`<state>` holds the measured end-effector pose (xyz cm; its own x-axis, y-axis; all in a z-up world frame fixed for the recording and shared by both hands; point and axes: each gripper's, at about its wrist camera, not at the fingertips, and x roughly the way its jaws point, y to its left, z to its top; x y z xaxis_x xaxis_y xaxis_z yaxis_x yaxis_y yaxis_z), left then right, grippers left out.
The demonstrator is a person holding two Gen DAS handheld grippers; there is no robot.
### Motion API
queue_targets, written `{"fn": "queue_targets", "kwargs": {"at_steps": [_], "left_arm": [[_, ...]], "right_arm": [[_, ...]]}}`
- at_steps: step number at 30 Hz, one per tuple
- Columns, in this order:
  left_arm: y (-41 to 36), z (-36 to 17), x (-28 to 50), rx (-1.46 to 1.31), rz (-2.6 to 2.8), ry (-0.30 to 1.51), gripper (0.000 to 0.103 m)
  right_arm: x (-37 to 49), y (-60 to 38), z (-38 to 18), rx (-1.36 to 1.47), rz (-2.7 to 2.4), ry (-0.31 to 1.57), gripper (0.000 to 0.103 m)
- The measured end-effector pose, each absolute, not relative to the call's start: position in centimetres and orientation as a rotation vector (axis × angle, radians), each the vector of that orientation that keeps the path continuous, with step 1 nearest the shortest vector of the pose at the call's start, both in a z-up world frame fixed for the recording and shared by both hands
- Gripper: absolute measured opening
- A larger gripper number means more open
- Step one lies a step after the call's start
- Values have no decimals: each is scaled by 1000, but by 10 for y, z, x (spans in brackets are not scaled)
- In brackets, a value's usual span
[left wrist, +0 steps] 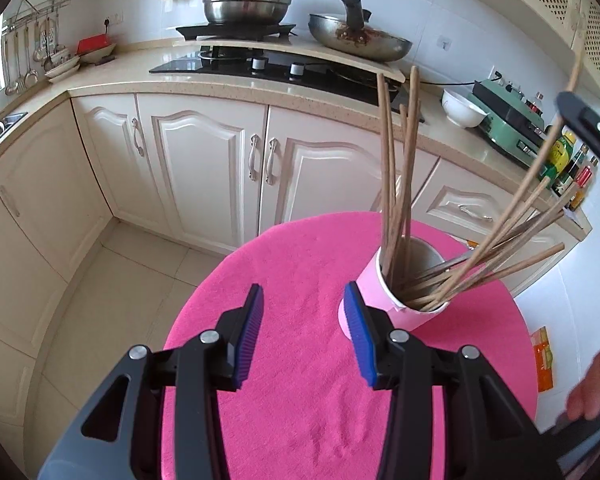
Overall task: Organize utensils
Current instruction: 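Open the left tool to drop its chopstick while the right tool lowers its own in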
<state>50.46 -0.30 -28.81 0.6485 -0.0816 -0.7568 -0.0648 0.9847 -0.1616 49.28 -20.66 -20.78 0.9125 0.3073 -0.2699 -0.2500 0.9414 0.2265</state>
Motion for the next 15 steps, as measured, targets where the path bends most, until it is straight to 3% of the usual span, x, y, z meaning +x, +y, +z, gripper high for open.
{"fn": "queue_targets", "kwargs": {"at_steps": [15], "left_arm": [[-13, -297, 512, -173, -20, 883, 42]], "right_arm": [[498, -200, -256, 114, 310, 438, 6]]}}
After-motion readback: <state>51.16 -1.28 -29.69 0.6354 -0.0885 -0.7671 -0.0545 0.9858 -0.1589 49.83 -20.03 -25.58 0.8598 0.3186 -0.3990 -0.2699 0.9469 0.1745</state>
